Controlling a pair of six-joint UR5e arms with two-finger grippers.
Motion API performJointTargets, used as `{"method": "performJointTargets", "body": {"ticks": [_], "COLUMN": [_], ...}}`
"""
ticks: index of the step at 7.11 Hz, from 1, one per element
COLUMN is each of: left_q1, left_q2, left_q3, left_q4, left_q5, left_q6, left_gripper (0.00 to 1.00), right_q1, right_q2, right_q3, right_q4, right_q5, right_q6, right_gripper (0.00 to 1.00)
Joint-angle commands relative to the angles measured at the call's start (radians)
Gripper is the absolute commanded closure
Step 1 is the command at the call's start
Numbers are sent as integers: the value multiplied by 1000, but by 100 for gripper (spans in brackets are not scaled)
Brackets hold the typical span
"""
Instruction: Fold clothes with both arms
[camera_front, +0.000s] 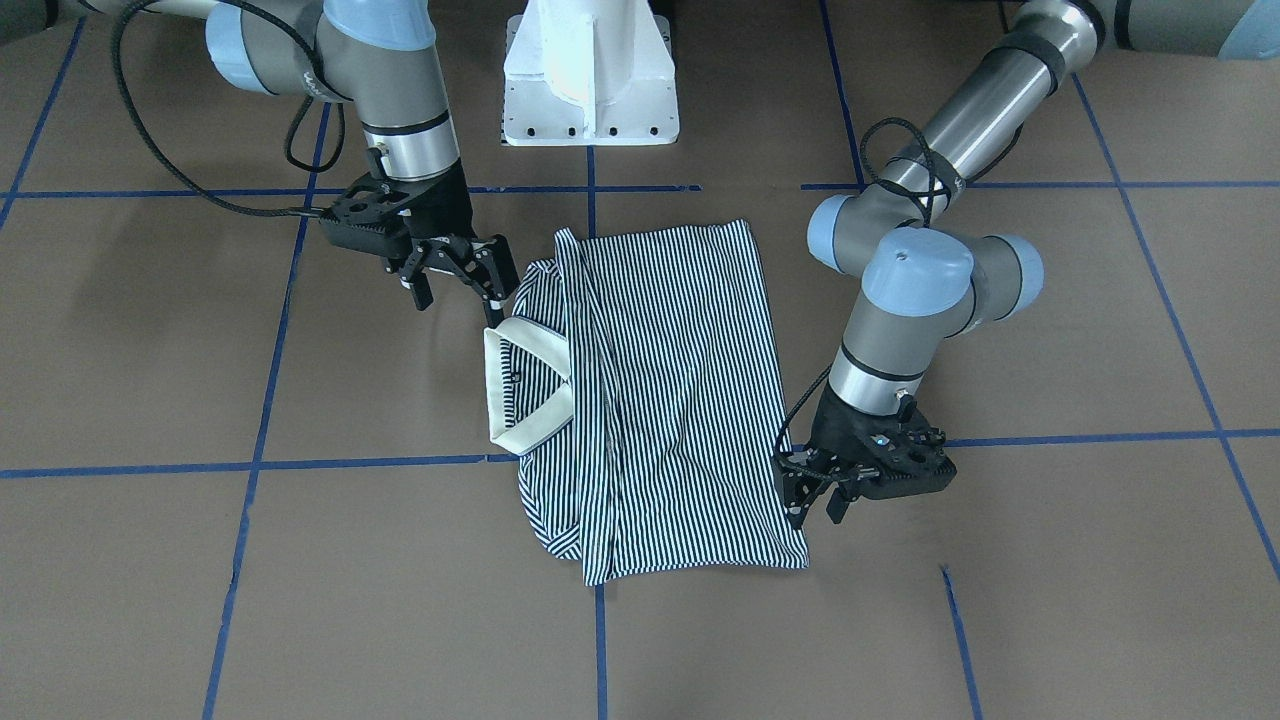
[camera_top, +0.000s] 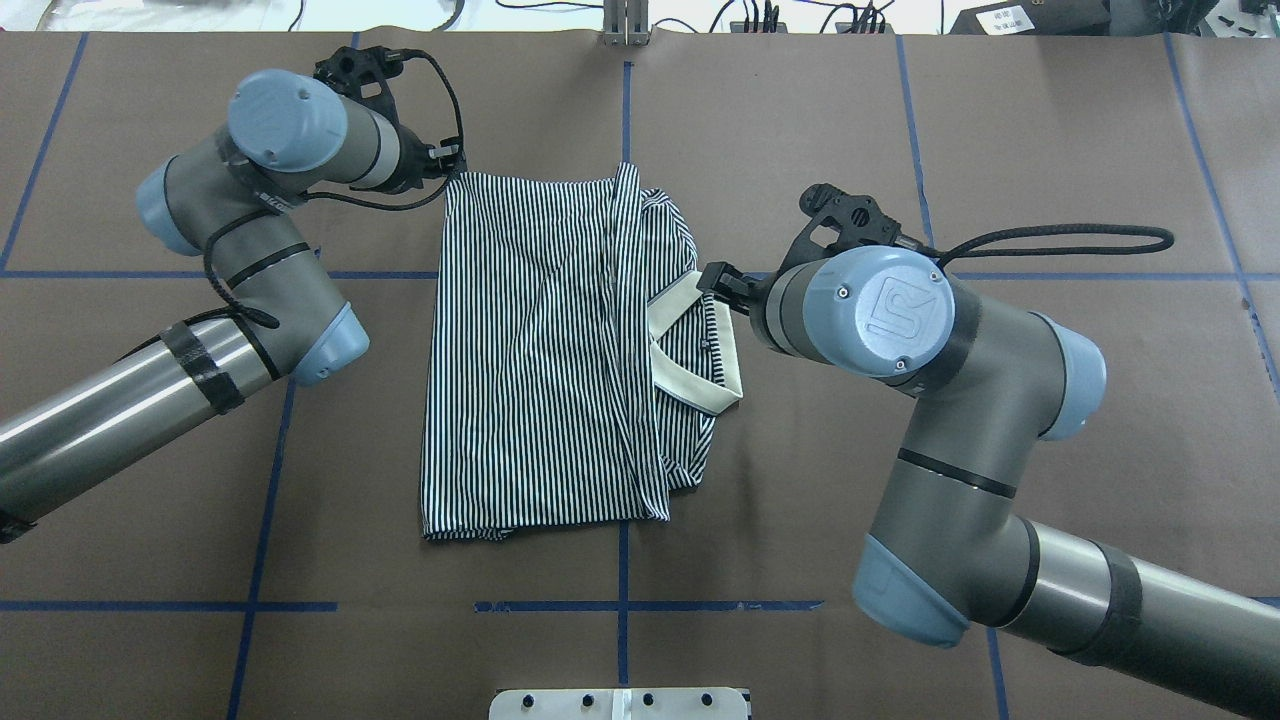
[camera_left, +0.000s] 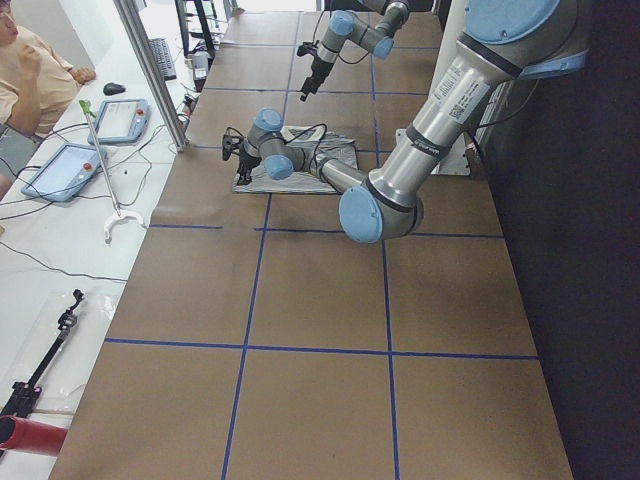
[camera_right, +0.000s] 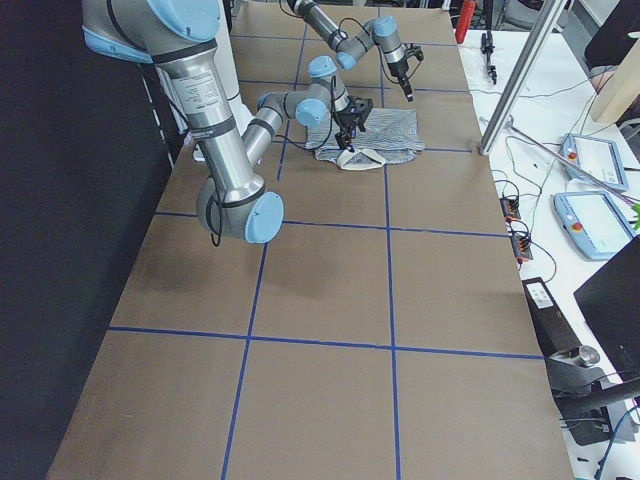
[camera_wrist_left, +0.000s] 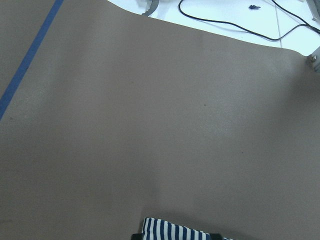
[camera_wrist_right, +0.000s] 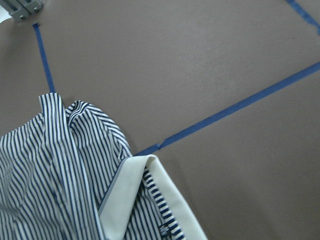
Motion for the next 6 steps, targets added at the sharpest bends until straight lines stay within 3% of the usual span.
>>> {"method": "performJointTargets", "body": {"ticks": [1, 3, 4, 6], "left_q1": [-4, -6, -6, -4], "left_q2": [61, 63, 65, 65], "left_q3": [-81, -81, -81, -81], "left_q4": [2, 2, 2, 2], "left_q5": [-30, -30, -30, -30], "left_q6": [-1, -4, -4, -6], "left_gripper": [46, 46, 46, 46], "right_q1": [-90, -167, -196, -224], "right_q2": [32, 56, 97, 67], "right_q3": [-29, -63, -130, -128], "right_q4": [61, 58, 55, 32], "right_q5": [-5, -10, -36, -41], "right_q6": [142, 239, 262, 264], "right_gripper": [0, 0, 5, 14]}}
